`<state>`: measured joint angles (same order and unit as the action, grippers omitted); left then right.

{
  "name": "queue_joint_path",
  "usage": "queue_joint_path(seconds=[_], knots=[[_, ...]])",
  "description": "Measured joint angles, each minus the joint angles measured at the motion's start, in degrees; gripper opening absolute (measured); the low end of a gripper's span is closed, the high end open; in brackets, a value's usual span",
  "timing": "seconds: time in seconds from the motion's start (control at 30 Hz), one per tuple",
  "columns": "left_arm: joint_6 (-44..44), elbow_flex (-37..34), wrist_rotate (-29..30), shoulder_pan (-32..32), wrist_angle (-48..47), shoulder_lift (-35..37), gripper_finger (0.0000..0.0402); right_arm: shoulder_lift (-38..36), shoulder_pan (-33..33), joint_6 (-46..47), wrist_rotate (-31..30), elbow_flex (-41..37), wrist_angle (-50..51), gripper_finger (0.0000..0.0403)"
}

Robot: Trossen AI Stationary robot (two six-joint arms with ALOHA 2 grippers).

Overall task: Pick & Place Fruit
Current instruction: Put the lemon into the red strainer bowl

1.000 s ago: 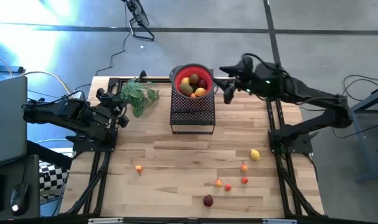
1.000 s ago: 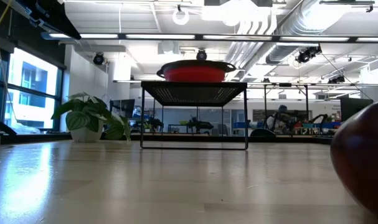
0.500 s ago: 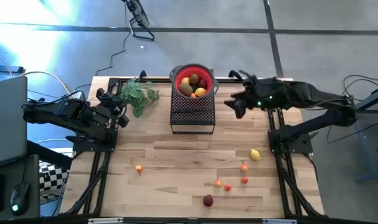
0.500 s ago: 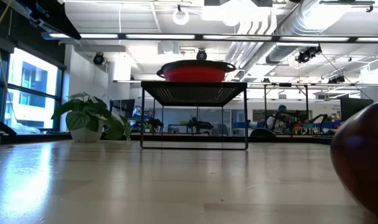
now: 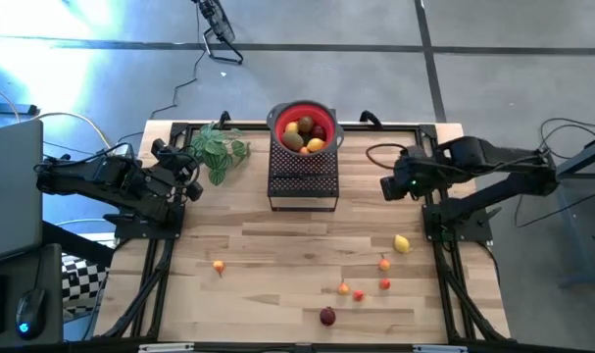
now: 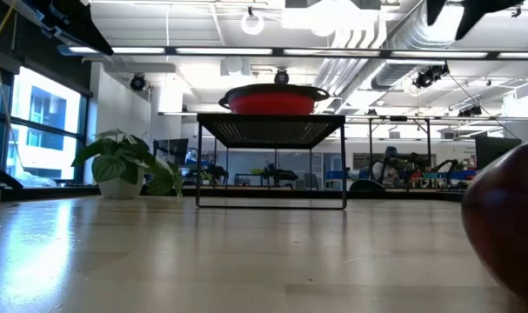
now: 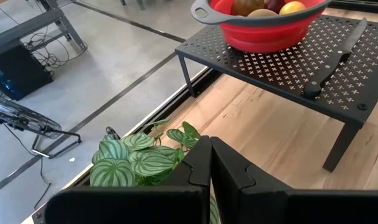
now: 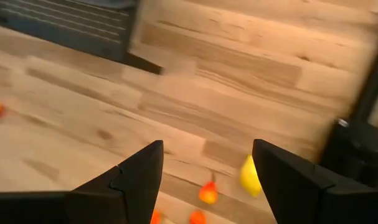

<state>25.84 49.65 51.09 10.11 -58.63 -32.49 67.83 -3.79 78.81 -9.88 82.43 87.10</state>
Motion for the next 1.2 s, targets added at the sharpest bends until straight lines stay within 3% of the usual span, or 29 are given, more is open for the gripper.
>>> queue_joint_path(seconds=[0.33, 0.67, 0.93, 1.2], knots=[[-0.02, -0.02, -0.04, 0.02, 0.02, 0.0, 0.0, 3.0, -1.51, 2.66, 0.35, -2.44, 2.92, 0.0239], [0.0, -0.01, -0.06, 0.02, 0.02, -0.01, 0.0, 7.75, -1.52, 4.23, 11.85, -12.31, 2.2, 0.0239], [0.02, 0.0, -0.09, 0.01, 0.02, 0.0, 0.0, 6.84, -4.49, 3.73, 15.15, -22.24, -7.24, 0.0239], [0.02, 0.0, -0.09, 0.0, 0.02, -0.02, 0.0, 6.84, -7.84, 8.83, 16.56, -29.17, -14.29, 0.0239]])
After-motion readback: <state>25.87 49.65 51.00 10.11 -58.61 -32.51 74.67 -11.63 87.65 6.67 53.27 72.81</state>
